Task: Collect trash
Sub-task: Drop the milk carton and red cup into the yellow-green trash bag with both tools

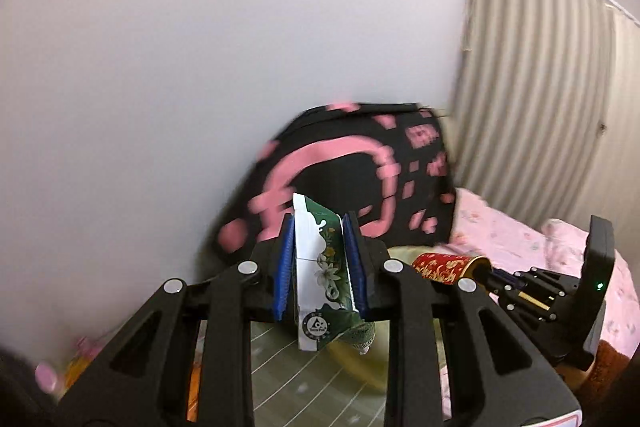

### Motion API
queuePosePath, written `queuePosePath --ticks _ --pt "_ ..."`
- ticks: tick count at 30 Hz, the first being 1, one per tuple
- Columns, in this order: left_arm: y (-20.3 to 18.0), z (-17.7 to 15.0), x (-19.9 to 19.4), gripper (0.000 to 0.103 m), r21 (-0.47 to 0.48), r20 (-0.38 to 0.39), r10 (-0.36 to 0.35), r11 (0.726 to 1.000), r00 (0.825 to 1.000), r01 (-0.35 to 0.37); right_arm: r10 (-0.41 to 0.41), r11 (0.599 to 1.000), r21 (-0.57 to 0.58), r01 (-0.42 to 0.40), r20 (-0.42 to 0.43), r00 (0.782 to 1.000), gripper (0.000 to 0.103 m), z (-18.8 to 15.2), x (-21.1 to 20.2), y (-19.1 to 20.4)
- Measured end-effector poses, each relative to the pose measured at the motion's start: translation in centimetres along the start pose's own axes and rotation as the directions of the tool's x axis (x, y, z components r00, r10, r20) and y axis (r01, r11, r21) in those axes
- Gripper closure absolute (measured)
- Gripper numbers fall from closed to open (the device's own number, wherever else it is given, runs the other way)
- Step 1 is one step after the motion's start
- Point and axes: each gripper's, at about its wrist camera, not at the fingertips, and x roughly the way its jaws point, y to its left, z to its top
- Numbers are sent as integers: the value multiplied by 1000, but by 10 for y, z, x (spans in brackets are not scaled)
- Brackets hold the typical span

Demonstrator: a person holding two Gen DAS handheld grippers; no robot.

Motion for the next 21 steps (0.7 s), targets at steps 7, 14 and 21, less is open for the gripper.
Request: queuePosePath --ticks 7,14,21 --pt "-53 20 69 79 38 -40 -173 984 984 175 -173 980 94 178 -61 983 98 -10 -10 -66" --pt "-89 -18 153 75 37 -215 -272 958 938 286 -205 958 176 226 -132 970 98 -24 -3 -96" --pt "-55 -42 181 63 -52 -310 -233 972 922 229 -117 977 162 141 -151 982 98 -22 14 -76"
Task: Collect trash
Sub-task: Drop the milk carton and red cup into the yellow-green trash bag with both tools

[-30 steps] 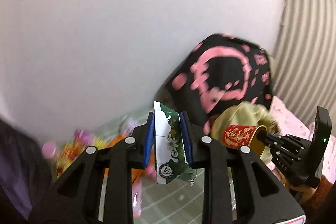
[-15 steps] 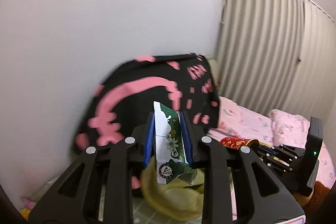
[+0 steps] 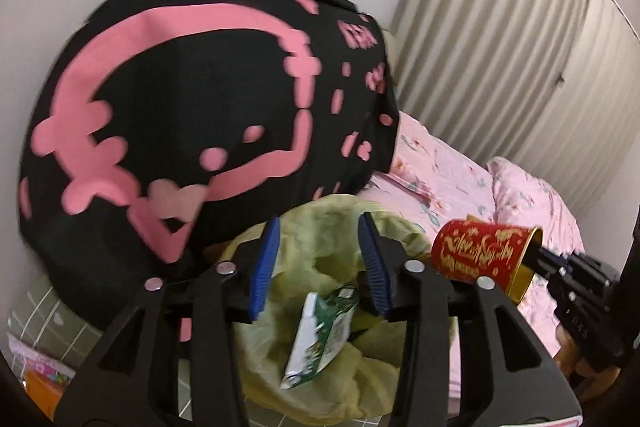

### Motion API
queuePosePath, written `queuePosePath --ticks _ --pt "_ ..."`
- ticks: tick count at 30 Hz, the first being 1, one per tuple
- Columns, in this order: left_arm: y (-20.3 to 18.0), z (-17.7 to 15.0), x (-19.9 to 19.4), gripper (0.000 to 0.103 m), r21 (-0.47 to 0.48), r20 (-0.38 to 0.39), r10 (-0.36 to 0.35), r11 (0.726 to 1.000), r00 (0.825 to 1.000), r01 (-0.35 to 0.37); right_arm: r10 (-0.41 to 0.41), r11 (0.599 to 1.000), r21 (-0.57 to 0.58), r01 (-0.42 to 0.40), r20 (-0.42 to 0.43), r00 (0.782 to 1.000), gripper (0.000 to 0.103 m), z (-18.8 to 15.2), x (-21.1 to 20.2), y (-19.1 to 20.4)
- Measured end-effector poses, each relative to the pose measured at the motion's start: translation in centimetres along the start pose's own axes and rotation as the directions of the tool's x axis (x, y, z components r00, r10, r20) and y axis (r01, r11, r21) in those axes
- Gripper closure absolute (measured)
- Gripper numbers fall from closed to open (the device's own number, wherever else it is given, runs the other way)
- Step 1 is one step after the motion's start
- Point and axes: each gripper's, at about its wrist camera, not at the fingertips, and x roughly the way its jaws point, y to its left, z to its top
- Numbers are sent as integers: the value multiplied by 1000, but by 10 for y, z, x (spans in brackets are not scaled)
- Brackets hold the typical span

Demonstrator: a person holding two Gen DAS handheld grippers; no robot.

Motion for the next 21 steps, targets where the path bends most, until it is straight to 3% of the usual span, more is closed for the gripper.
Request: queuePosePath --ticks 6,11,16,18,19,20,21 --pt "39 -11 -29 61 -77 27 75 994 997 -73 57 998 -39 -59 -53 997 98 2 38 34" --pt "68 -46 -54 58 -156 11 125 980 992 -122 33 997 -65 -40 -116 993 98 -3 77 50" --pt "85 -82 -65 50 -213 -19 179 961 984 -178 66 997 -33 -72 -146 987 95 -20 83 50" --pt "90 -94 -64 50 -247 -42 183 951 982 -188 71 996 -36 -77 -144 987 87 -26 79 48" --pt "90 -99 -65 50 -257 -49 186 947 981 -192 72 996 -37 -78 -138 988 74 -30 75 47" --pt "90 -104 -66 50 -266 -56 190 943 980 -198 74 996 -36 -79 -134 988 67 -33 72 46" --pt "89 -108 -66 50 -271 -61 194 941 979 -203 78 996 -29 -82 -128 989 67 -36 68 44"
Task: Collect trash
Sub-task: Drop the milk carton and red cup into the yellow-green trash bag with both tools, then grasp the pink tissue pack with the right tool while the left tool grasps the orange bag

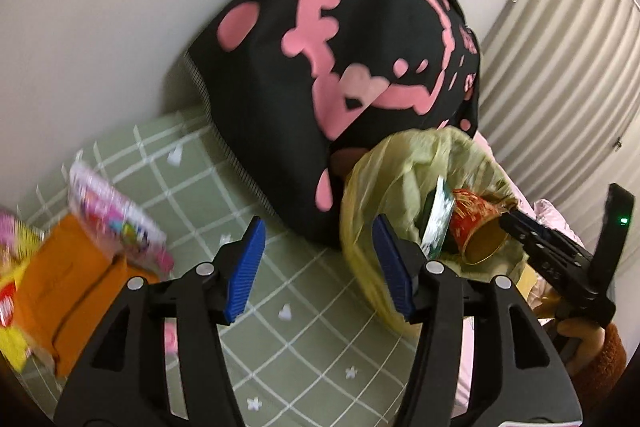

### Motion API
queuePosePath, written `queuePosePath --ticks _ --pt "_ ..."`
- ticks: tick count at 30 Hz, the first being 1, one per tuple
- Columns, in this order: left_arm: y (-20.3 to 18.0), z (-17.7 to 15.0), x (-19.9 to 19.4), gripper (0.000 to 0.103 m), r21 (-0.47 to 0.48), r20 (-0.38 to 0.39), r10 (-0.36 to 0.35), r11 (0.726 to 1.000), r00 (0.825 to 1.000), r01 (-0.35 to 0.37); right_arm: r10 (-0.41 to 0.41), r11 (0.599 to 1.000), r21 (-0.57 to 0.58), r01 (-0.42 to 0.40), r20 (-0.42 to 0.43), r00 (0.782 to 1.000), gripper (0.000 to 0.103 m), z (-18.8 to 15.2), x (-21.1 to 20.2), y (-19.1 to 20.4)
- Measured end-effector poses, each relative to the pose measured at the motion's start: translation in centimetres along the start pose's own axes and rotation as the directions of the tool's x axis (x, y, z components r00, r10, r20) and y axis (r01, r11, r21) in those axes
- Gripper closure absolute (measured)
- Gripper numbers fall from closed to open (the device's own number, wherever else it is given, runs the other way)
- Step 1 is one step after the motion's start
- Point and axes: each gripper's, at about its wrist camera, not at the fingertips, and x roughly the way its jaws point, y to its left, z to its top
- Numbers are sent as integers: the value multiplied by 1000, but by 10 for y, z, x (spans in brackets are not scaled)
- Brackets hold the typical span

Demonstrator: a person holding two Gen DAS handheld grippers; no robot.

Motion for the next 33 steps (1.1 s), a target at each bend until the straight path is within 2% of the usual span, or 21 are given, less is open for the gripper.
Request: queuePosePath --ticks 9,12,15,18,21,28,30,33 --pt "-3 -48 -24 49 10 28 48 999 998 -49 27 1000 4 -27 71 997 65 -20 -37 1" --pt "5 -64 -34 49 -8 49 89 996 995 -89 61 997 -47 -57 102 993 65 -24 -45 18" --pt "22 -77 -48 49 -39 87 161 987 983 -158 103 992 -86 -94 116 988 65 -27 -46 37" --pt "49 -87 -67 49 -100 128 239 969 962 -228 162 982 -113 -151 95 982 65 -31 -40 61" --pt "87 -93 -92 49 -190 157 327 936 932 -296 207 970 -141 -197 66 976 65 -37 -30 89" --pt "160 -104 -132 49 -305 166 472 859 866 -411 318 927 -212 -310 5 948 64 -44 -7 156" --pt "177 -106 -139 49 -344 156 497 837 853 -425 342 912 -234 -337 -20 939 57 -44 0 175" --pt "198 -108 -150 49 -382 149 521 814 840 -437 384 886 -258 -385 -56 922 56 -39 15 199"
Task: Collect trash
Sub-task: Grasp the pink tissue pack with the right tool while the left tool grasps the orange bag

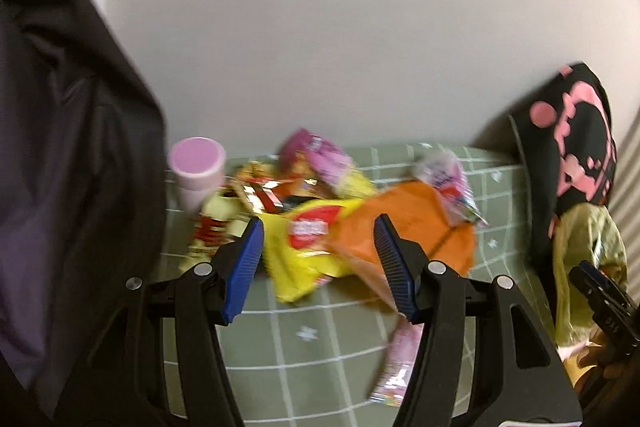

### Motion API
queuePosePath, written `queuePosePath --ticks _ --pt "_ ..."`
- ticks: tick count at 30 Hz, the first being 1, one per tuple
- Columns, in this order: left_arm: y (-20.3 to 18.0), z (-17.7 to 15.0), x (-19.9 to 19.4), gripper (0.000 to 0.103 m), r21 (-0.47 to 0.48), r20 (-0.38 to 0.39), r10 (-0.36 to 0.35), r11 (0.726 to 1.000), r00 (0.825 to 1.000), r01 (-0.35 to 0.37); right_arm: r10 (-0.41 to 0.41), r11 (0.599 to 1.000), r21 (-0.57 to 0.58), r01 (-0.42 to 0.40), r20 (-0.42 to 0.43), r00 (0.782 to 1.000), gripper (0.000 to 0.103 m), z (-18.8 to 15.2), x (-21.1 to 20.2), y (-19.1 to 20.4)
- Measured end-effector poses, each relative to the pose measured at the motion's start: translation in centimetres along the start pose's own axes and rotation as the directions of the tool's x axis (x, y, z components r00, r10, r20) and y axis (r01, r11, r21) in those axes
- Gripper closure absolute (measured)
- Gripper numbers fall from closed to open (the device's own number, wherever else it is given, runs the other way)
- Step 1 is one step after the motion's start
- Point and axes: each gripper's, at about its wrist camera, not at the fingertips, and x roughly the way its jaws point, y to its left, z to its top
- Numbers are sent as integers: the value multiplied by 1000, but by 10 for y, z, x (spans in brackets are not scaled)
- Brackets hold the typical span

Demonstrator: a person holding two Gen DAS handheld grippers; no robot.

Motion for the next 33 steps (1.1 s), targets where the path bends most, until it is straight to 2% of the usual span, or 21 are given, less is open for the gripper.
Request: queuePosePath --ticks 8,12,15,19,21,23,25,26,33 --pt "13 0 9 49 36 -22 3 999 1000 -2 99 989 -105 -104 -51 994 56 40 72 44" --pt "14 -1 20 49 53 -45 2 999 999 1 120 974 -187 -130 -64 991 56 57 105 68" --pt "11 1 29 49 78 -65 -6 997 998 11 86 968 -230 -104 -89 992 56 65 132 78" --pt "8 5 34 49 108 -70 -6 994 997 14 58 970 -226 -91 -146 988 58 66 158 78" --pt "12 8 35 49 88 -68 -17 996 998 23 65 971 -220 -98 -151 986 63 66 161 76" --pt "16 12 38 49 64 -70 -25 998 997 29 41 967 -243 -79 -159 987 81 67 161 78" --pt "19 14 41 49 45 -73 -35 998 997 39 59 968 -229 -101 -185 981 85 69 161 75" --pt "20 16 43 49 39 -74 -43 998 996 46 55 970 -224 -97 -186 981 91 70 160 73" --pt "-2 18 55 49 57 -112 -136 988 984 143 -7 988 -157 -16 -147 989 93 79 131 46"
